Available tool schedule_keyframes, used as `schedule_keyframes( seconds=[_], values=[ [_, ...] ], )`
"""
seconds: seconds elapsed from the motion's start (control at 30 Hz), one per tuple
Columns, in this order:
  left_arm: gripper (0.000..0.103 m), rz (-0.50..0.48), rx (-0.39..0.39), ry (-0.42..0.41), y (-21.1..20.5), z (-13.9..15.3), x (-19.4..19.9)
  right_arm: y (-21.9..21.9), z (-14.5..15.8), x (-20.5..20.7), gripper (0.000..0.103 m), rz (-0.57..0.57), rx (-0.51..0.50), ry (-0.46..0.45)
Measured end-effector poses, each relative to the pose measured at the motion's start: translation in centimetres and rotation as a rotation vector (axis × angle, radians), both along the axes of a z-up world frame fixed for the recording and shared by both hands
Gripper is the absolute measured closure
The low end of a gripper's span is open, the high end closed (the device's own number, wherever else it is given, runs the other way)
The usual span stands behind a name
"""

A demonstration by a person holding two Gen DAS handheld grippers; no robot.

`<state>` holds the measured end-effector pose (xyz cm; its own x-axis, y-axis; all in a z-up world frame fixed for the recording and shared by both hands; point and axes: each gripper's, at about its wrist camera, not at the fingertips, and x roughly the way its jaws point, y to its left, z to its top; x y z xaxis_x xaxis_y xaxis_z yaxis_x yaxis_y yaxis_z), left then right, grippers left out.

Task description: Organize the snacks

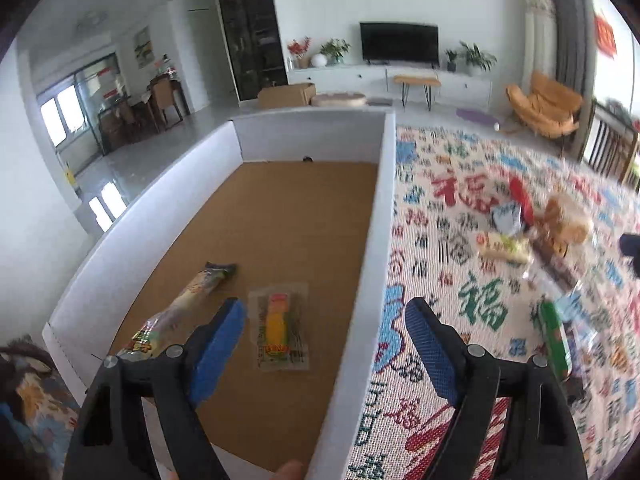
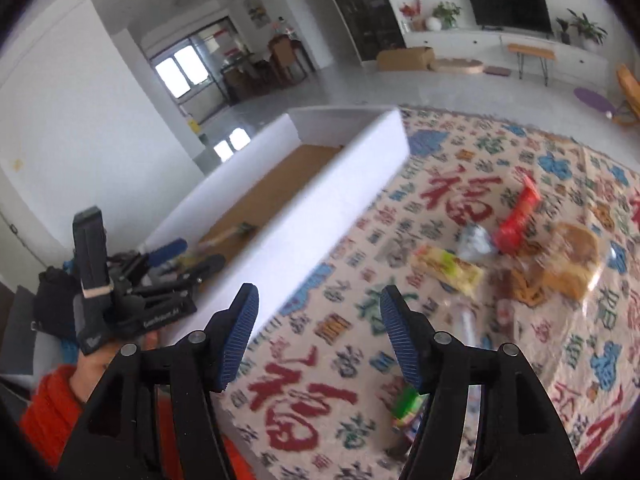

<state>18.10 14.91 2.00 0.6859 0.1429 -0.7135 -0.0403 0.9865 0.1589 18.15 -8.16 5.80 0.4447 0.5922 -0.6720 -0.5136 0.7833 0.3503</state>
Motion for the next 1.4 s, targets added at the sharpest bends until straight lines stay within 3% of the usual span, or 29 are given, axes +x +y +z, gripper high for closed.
schedule_keyframes(
  seconds=[0.1, 0.27, 0.37, 0.47, 0.5, 0.6, 0.63, 0.8, 0.97, 1.07, 1.2, 1.3, 1.4],
  values=[
    [0.023, -0.056, 0.100, -0.033, -2.5, -0.4, -1.7, -6.0, -2.4, -1.0, 0.036, -0.095, -0.073, -0.003],
    [0.023, -0.067, 0.014, -0.097, -3.2, 0.4, -5.5, -13.8, -5.3, -2.6, 0.036, -0.249, -0.154, -0.017],
    [0.023, -0.073, 0.015, -0.096, -3.6, 0.8, -6.4, -16.2, -7.6, -3.1, 0.036, -0.322, -0.193, 0.014],
    [0.023, -0.004, -0.023, -0.211, -3.8, 3.2, -9.1, -17.1, -10.1, -3.8, 0.036, -0.373, -0.209, 0.050],
    [0.020, 0.009, -0.040, -0.259, -4.3, 4.1, -10.3, -17.0, -10.6, -4.0, 0.036, -0.383, -0.218, 0.048],
    [0.000, 0.002, -0.120, -0.351, -5.6, 6.4, -13.9, -16.8, -11.6, -4.6, 0.036, -0.407, -0.243, 0.032],
    [0.000, -0.017, -0.157, -0.354, -6.3, 6.6, -14.8, -16.6, -11.8, -4.7, 0.036, -0.414, -0.252, 0.022],
    [0.000, -0.121, -0.293, -0.165, -10.1, 2.9, -15.0, -15.7, -12.6, -4.4, 0.034, -0.421, -0.305, -0.031],
    [0.000, -0.201, -0.296, 0.093, -13.7, -3.8, -12.9, -15.7, -13.0, -4.6, 0.032, -0.433, -0.330, -0.052],
    [0.001, -0.179, -0.283, 0.196, -14.6, -6.4, -11.7, -15.4, -13.1, -4.5, 0.028, -0.435, -0.351, -0.051],
    [0.001, -0.148, -0.272, 0.212, -14.5, -7.0, -11.9, -15.0, -13.3, -4.4, 0.019, -0.434, -0.381, -0.050],
    [0.001, -0.138, -0.278, 0.263, -14.4, -8.1, -11.5, -15.2, -13.4, -4.3, 0.019, -0.436, -0.370, -0.044],
    [0.001, -0.135, -0.286, 0.259, -14.2, -8.0, -11.6, -15.2, -13.3, -4.1, 0.018, -0.428, -0.368, -0.038]
  ],
)
